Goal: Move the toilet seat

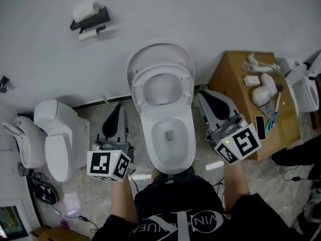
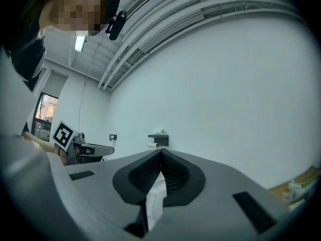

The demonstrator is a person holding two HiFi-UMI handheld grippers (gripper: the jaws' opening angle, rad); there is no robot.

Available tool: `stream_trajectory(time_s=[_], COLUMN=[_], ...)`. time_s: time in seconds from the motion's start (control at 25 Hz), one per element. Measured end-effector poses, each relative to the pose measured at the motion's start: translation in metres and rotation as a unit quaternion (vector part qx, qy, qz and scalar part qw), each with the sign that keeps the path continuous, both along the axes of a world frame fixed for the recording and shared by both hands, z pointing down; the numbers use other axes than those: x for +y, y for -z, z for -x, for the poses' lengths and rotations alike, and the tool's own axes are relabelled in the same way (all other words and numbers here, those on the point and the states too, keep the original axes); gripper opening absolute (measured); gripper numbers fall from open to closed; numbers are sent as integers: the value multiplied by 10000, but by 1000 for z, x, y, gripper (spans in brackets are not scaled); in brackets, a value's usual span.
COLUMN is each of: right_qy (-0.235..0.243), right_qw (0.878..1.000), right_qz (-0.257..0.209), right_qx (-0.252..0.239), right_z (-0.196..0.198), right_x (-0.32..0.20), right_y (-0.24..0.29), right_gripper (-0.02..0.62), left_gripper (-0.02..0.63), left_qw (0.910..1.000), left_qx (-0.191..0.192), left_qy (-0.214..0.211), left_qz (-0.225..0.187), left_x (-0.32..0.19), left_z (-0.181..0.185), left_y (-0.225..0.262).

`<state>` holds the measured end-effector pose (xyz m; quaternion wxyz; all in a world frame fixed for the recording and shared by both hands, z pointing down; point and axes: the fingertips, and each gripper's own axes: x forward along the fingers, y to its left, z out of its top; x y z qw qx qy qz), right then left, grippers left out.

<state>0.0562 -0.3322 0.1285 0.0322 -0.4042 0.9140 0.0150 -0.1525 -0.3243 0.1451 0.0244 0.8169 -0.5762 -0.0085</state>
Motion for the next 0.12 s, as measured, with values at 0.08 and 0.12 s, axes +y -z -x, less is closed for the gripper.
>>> stream_trajectory(time_s=[0.08, 0.12], right_qy=[29, 42], right_qw=[10000, 10000], right_qz=[-8, -13], right_qx=[6, 9], right_z=[1, 2], right_x=[-2, -3], right_y=[-1, -2], right_gripper=[11, 11], left_gripper=[5, 5], left_qw=[10000, 10000], left_qx=[10, 13], left_qy=[-2, -7], left_qz=[27, 38], left_x=[-3, -4], left_z=[0, -1], left_y=[-3, -4])
